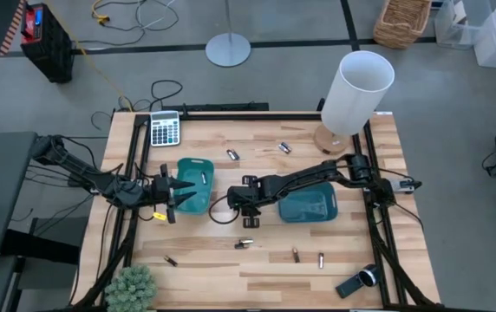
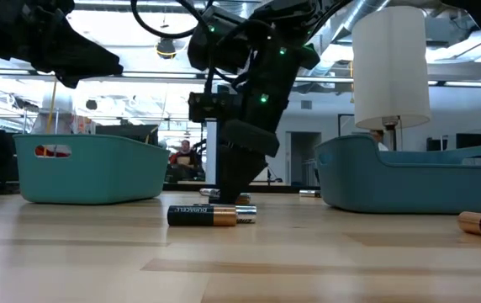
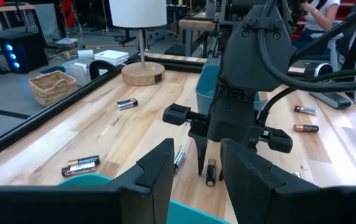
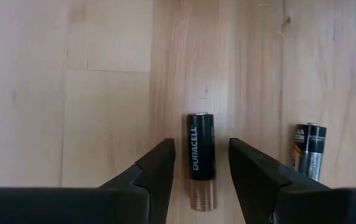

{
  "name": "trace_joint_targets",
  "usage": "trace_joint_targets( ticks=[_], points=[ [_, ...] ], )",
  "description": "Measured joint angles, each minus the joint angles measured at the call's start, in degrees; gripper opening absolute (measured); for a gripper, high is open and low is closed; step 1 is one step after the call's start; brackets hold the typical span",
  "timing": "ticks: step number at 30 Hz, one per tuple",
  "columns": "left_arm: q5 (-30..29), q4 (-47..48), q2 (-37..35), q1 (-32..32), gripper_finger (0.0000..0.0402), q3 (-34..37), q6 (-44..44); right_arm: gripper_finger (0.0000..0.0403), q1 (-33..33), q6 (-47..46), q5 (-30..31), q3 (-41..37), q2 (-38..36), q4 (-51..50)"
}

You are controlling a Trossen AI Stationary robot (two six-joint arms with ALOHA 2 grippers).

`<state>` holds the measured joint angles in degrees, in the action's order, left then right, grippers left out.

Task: Sort batteries
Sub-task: Put the black battery into the dark blue bin

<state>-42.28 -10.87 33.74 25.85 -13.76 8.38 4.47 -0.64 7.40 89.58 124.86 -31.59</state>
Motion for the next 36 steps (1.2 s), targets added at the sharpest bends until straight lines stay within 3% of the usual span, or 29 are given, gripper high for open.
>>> trace_joint_targets(
  ticks=[14,36],
  points=[
    [-0.15,0.07,0.02,0.0,0.0128,0.0,-0.2,0.006,0.55,-0.84,-1.28,0.12,1.51,-0.55],
    [-0.15,0.6,0.0,0.0,0.0128,0.0,0.3,0.0051,0.06,-0.37,-1.97,-0.31,-1.2,1.33]
  ],
)
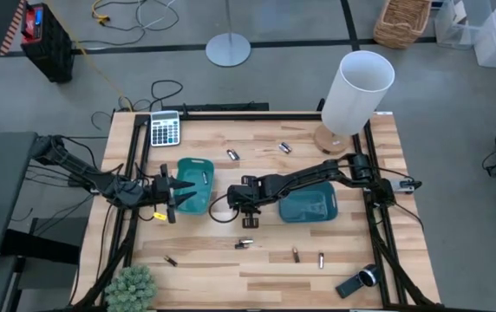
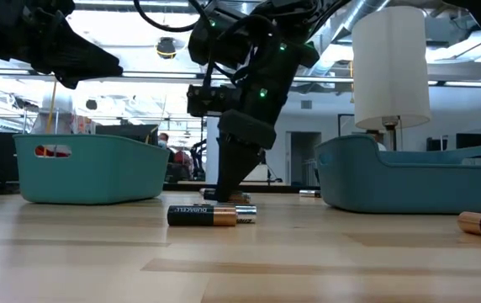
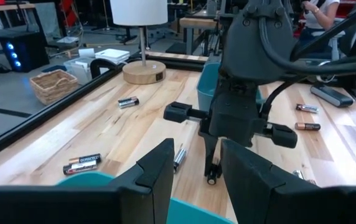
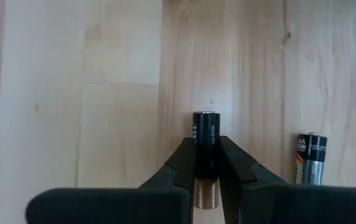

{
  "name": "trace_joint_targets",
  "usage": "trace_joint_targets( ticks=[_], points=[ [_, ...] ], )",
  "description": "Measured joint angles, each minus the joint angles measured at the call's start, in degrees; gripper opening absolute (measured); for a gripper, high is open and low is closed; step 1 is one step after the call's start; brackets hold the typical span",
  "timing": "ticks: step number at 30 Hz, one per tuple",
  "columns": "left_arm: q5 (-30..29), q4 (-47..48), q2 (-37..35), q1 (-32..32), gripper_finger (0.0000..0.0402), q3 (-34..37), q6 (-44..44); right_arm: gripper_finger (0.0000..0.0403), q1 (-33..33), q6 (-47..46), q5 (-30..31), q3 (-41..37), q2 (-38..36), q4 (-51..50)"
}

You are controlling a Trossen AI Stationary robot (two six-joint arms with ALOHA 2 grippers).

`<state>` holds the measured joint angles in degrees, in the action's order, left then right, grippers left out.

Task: Sort batteries
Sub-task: Put the black battery into the dark blue bin

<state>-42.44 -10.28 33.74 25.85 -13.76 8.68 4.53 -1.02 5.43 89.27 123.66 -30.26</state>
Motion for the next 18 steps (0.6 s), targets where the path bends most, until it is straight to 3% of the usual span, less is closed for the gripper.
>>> trace_joint_targets(
  ticks=[7,18],
  points=[
    [0.0,0.5,0.0,0.0,0.0128,0.0,0.12,0.0051,-0.13,1.8,0.07,0.0,-1.27,3.24],
    [0.04,0.72,0.0,0.0,0.0128,-0.02,0.95,0.0051,-0.52,5.42,-0.58,-1.14,-10.63,8.94]
  ],
)
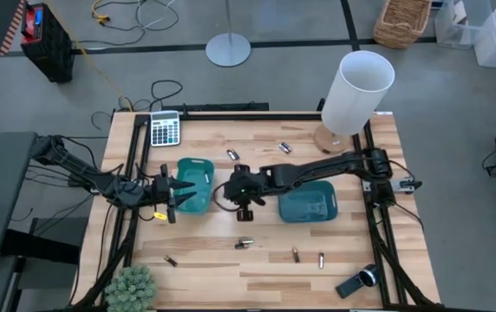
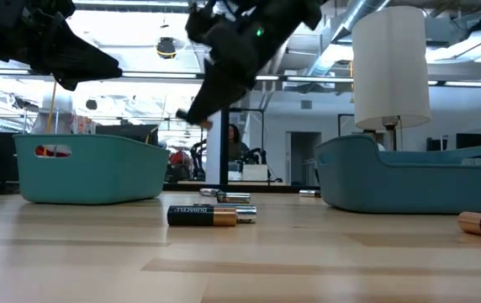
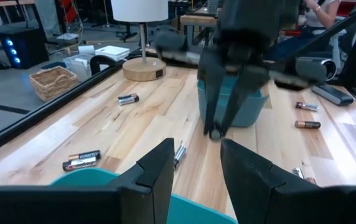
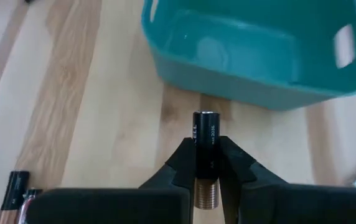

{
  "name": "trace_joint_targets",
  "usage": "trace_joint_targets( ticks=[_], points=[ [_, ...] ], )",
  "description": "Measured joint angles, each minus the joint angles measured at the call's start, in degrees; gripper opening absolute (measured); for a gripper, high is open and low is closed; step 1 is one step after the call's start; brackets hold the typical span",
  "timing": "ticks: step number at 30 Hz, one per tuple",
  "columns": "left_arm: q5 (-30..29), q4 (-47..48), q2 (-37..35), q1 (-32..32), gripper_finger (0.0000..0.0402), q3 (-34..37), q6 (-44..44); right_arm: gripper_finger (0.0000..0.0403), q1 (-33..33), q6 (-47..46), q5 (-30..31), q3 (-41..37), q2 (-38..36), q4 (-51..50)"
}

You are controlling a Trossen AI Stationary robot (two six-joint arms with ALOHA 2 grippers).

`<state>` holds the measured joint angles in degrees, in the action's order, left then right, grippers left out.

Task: Sort batteries
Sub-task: Put the black battery into the dark blue bin

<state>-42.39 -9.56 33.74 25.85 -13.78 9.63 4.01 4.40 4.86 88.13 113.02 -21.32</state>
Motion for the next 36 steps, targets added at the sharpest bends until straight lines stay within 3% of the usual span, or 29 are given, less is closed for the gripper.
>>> trace_joint_targets(
  ticks=[6,13,17,25,36],
  points=[
    [0.02,0.28,0.0,0.0,0.0128,0.0,0.24,0.0051,0.09,-0.36,-0.13,-8.92,-8.1,7.39],
    [0.09,0.94,0.0,0.0,0.0128,-0.02,1.0,0.0051,0.3,-4.58,-0.13,-27.57,-23.83,21.78],
    [0.09,1.2,0.0,0.0,0.0128,-0.04,1.16,0.0051,2.5,-8.26,3.79,-35.9,-32.61,22.81],
    [0.1,1.15,0.02,0.0,0.0128,-0.03,3.14,0.0051,8.83,-17.12,10.19,-43.52,-43.0,9.77],
    [0.06,0.7,0.7,-0.51,0.0128,-1.8,3.78,0.0087,14.92,-32.3,15.55,-44.58,-44.36,-9.27]
  ],
)
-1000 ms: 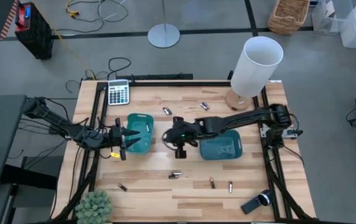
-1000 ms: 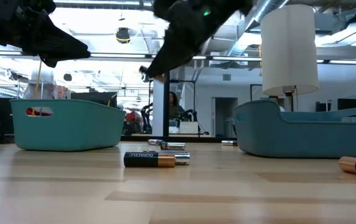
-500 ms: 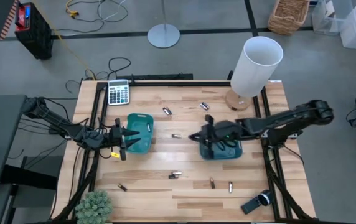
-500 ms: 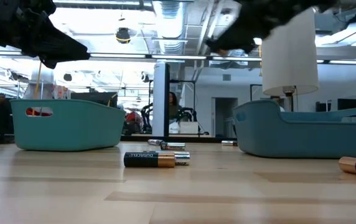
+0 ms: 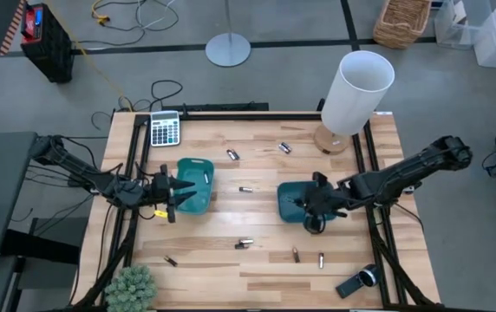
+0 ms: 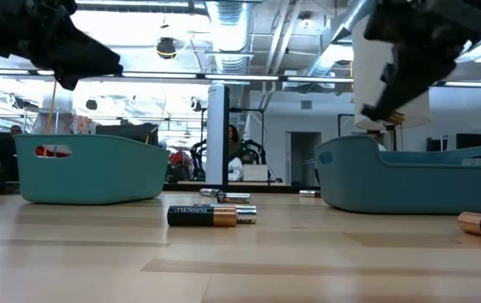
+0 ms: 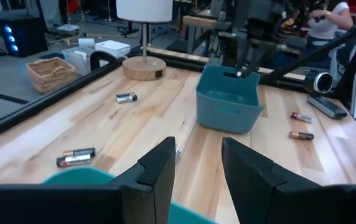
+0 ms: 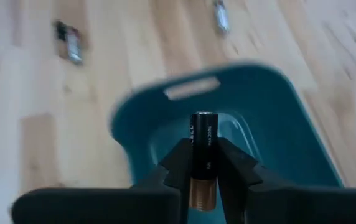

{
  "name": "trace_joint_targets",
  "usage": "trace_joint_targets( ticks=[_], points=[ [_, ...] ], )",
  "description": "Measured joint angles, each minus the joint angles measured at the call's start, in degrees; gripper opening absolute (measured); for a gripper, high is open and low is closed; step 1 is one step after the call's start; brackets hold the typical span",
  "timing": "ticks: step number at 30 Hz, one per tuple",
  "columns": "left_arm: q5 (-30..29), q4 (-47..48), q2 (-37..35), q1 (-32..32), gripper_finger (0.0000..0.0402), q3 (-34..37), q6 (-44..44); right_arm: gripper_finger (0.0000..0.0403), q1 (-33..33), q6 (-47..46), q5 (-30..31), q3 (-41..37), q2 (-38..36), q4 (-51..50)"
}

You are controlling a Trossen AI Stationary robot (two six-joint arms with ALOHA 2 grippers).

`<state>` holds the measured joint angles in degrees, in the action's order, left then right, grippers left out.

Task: Sort batteries
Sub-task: Put the black battery into the dark blue bin, then put the silver battery into the green bin

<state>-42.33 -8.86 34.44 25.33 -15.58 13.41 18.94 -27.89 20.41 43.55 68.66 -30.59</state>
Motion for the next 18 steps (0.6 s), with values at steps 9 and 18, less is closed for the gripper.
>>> trace_joint_targets(
  ticks=[9,18],
  points=[
    [7.45,-1.12,12.97,-8.13,0.0128,-8.61,-4.3,0.017,0.57,-3.78,3.92,0.0,0.0,-5.45],
    [22.46,1.36,34.32,-19.75,0.0128,-23.31,-11.86,0.0209,2.21,-0.72,8.44,0.04,-0.09,-2.47]
  ],
)
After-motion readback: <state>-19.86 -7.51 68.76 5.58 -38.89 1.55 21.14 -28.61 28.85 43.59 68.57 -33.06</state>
